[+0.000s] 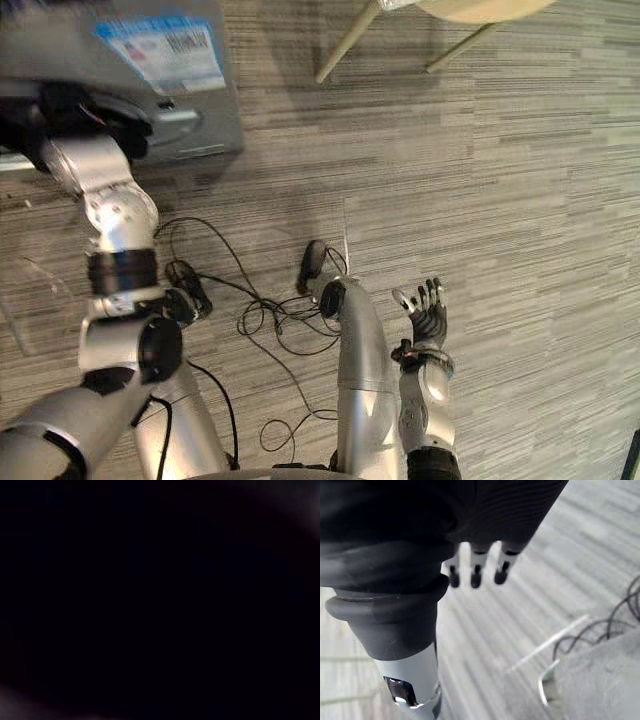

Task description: Pick up the laundry basket with both hands and put the clothes into the washing machine.

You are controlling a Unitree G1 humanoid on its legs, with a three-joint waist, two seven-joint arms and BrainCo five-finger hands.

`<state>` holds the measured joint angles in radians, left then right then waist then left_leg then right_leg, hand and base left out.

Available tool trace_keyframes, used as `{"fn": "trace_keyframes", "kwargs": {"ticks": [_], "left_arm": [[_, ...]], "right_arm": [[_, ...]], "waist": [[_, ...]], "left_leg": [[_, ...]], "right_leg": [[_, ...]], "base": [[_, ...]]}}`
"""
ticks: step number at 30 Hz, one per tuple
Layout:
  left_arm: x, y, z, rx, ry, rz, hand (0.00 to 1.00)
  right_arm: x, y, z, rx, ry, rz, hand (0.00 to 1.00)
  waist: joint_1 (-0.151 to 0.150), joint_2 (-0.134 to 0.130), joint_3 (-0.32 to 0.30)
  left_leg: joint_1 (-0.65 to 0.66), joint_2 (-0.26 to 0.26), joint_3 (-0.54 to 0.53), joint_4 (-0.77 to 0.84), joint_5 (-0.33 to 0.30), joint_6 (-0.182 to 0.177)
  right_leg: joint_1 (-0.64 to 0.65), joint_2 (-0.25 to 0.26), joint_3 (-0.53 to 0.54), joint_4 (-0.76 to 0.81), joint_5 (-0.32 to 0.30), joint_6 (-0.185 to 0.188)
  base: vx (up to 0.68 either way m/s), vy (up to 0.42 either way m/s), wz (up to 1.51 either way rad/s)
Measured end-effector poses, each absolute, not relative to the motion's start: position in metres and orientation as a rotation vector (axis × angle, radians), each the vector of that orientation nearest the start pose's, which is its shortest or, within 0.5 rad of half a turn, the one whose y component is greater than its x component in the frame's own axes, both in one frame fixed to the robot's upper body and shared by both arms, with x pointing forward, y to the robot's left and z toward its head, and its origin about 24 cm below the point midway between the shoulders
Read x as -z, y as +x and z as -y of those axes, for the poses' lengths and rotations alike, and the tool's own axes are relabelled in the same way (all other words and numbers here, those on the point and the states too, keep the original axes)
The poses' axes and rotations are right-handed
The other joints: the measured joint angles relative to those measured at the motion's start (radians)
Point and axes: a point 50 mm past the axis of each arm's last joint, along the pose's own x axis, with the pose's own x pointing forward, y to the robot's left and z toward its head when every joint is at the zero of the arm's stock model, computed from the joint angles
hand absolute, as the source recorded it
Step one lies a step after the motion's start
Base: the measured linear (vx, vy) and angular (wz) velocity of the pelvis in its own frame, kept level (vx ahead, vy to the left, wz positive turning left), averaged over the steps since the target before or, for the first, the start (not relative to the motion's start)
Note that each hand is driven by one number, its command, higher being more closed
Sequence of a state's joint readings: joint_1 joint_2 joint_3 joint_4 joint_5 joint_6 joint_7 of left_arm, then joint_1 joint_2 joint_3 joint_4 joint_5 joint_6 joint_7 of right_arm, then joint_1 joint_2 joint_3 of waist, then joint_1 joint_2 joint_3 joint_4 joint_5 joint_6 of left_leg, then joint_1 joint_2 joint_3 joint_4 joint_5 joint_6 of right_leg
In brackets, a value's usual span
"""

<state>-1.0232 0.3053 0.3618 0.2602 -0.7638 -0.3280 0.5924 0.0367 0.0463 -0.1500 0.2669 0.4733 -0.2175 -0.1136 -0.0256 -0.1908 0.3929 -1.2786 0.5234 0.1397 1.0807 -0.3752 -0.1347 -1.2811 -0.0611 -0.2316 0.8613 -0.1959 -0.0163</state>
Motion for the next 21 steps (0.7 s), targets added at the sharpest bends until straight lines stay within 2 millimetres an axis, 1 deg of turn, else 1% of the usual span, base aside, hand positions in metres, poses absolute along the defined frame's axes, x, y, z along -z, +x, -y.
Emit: {"fn": "trace_keyframes", "kwargs": {"ticks": [1, 2, 3, 4, 5, 6, 7, 8, 9, 12, 13, 15, 18, 21], "left_arm": [[-0.320, 0.327, -0.262, -0.517, -1.006, 0.914, 1.00], [-0.327, 0.326, -0.272, -0.544, -1.003, 0.922, 1.00], [-0.336, 0.326, -0.277, -0.562, -1.006, 0.913, 1.00], [-0.342, 0.326, -0.277, -0.557, -1.011, 0.916, 1.00], [-0.351, 0.319, -0.286, -0.579, -1.031, 0.946, 1.00], [-0.358, 0.314, -0.296, -0.602, -1.053, 0.969, 1.00], [-0.357, 0.314, -0.299, -0.616, -1.065, 0.966, 1.00], [-0.351, 0.318, -0.303, -0.660, -1.082, 0.924, 1.00], [-0.343, 0.322, -0.307, -0.703, -1.102, 0.875, 1.00], [-0.338, 0.318, -0.317, -0.765, -1.158, 0.857, 1.00], [-0.336, 0.318, -0.318, -0.776, -1.167, 0.854, 1.00], [-0.334, 0.315, -0.321, -0.794, -1.177, 0.870, 1.00], [-0.329, 0.310, -0.323, -0.803, -1.173, 0.901, 1.00], [-0.323, 0.318, -0.316, -0.810, -1.144, 0.849, 1.00]], "right_arm": [[0.016, 0.229, 0.190, 0.392, 0.503, -0.083, 0.00], [0.021, 0.224, 0.190, 0.404, 0.507, -0.105, 0.00], [0.031, 0.216, 0.190, 0.420, 0.509, -0.152, 0.00], [0.033, 0.213, 0.191, 0.424, 0.506, -0.163, 0.00], [0.032, 0.215, 0.191, 0.415, 0.498, -0.160, 0.00], [0.031, 0.217, 0.190, 0.409, 0.499, -0.158, 0.00], [0.032, 0.216, 0.189, 0.409, 0.501, -0.161, 0.00], [0.035, 0.213, 0.190, 0.415, 0.501, -0.174, 0.00], [0.036, 0.212, 0.189, 0.414, 0.500, -0.180, 0.00], [0.034, 0.214, 0.186, 0.394, 0.506, -0.175, 0.00], [0.034, 0.213, 0.187, 0.397, 0.516, -0.173, 0.00], [0.031, 0.214, 0.186, 0.393, 0.521, -0.156, 0.00], [0.027, 0.216, 0.183, 0.376, 0.520, -0.134, 0.00], [0.027, 0.216, 0.186, 0.377, 0.509, -0.131, 0.00]], "waist": [[0.005, 0.000, 0.000], [0.008, 0.002, 0.001], [-0.017, 0.000, -0.001], [-0.016, -0.001, -0.001], [-0.012, 0.002, 0.000], [-0.010, 0.001, 0.003], [-0.016, 0.001, 0.003], [-0.023, 0.002, 0.003], [-0.028, 0.002, 0.003], [-0.045, 0.003, 0.004], [-0.044, 0.004, 0.004], [-0.039, 0.005, 0.005], [-0.038, 0.006, 0.006], [-0.037, 0.009, 0.008]], "left_leg": [[-0.006, 0.009, -0.005, -0.010, 0.005, 0.008], [-0.017, 0.035, 0.017, -0.016, 0.011, 0.015], [-0.033, 0.032, 0.032, -0.018, 0.017, 0.003], [-0.044, 0.038, 0.038, 0.000, 0.025, -0.002], [-0.048, 0.034, 0.027, 0.035, 0.022, 0.002], [-0.030, 0.030, 0.032, 0.009, 0.017, 0.022], [-0.032, 0.031, 0.032, -0.002, 0.025, 0.024], [-0.036, 0.034, 0.037, 0.003, 0.030, 0.026], [-0.039, 0.035, 0.038, 0.003, 0.024, 0.026], [-0.051, 0.035, 0.037, -0.001, 0.031, 0.032], [-0.052, 0.034, 0.040, -0.002, 0.033, 0.029], [-0.052, 0.034, 0.045, -0.002, 0.037, 0.030], [-0.047, 0.036, 0.052, -0.013, 0.039, 0.026], [-0.043, 0.035, 0.054, -0.017, 0.040, 0.024]], "right_leg": [[-0.008, 0.008, -0.006, -0.016, 0.004, 0.010], [-0.036, -0.002, -0.001, 0.089, -0.009, -0.012], [-0.003, -0.014, 0.047, 0.163, -0.048, 0.005], [0.008, -0.008, 0.038, 0.125, -0.104, -0.058], [-0.014, -0.001, 0.019, 0.090, -0.097, -0.049], [-0.024, 0.008, 0.004, 0.053, -0.060, -0.036], [-0.027, 0.009, 0.000, 0.042, -0.041, -0.037], [-0.035, 0.008, 0.000, 0.040, -0.020, -0.048], [-0.039, 0.009, -0.003, 0.037, -0.019, -0.048], [-0.048, 0.008, -0.011, 0.030, 0.003, -0.057], [-0.052, 0.006, -0.010, 0.031, 0.017, -0.071], [-0.060, 0.005, -0.010, 0.040, 0.032, -0.067], [-0.062, 0.005, -0.014, 0.042, 0.032, -0.067], [-0.061, 0.005, -0.014, 0.044, 0.032, -0.066]], "base": [[-0.12, -0.024, -0.84], [-0.10, -0.084, -0.22], [-0.03, -0.143, 0.11], [0.03, -0.122, 0.01], [0.04, -0.042, -0.64], [-0.01, 0.014, -0.75], [-0.06, 0.010, -0.47], [-0.06, -0.014, -0.17], [-0.04, -0.009, -0.14], [0.00, -0.004, -0.02], [0.03, -0.009, 0.04], [0.06, 0.000, -0.04], [0.06, 0.001, -0.03], [0.03, -0.002, 0.01]]}}
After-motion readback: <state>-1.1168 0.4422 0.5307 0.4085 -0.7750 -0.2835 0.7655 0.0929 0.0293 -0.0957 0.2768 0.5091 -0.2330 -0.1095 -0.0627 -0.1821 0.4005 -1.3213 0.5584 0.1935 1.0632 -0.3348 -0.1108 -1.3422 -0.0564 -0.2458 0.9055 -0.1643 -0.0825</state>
